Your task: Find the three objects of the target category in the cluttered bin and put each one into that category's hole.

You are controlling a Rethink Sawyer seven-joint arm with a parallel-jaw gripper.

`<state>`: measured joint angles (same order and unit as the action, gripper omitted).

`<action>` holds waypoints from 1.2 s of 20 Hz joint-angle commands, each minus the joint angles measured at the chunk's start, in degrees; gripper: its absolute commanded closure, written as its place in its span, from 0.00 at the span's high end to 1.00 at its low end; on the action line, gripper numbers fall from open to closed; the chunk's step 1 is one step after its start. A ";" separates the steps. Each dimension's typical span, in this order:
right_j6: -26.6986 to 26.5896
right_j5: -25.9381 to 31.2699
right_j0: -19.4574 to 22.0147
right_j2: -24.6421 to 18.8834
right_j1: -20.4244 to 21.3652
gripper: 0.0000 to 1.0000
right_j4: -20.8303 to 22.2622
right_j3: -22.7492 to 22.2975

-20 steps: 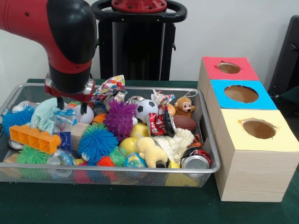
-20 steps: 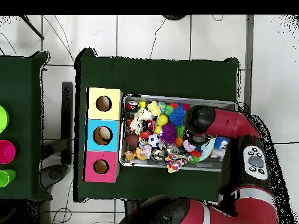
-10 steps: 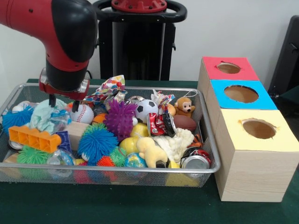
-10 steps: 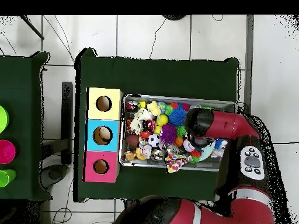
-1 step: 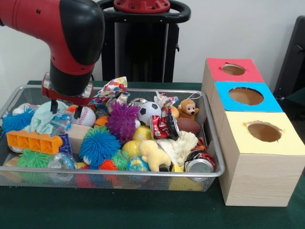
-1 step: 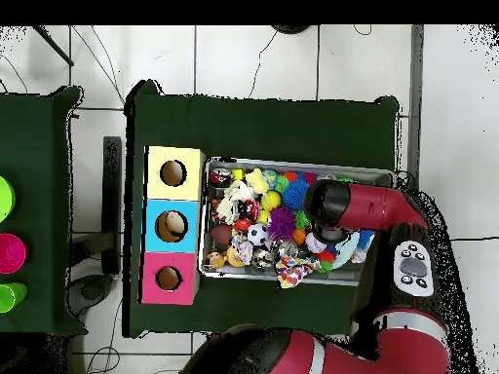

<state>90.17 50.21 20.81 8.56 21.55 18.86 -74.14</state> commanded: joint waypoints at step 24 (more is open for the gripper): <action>10.54 -11.41 -1.14 -0.61 -8.22 1.00 1.11 2.27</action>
<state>90.17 46.62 20.02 9.85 18.79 18.84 -73.73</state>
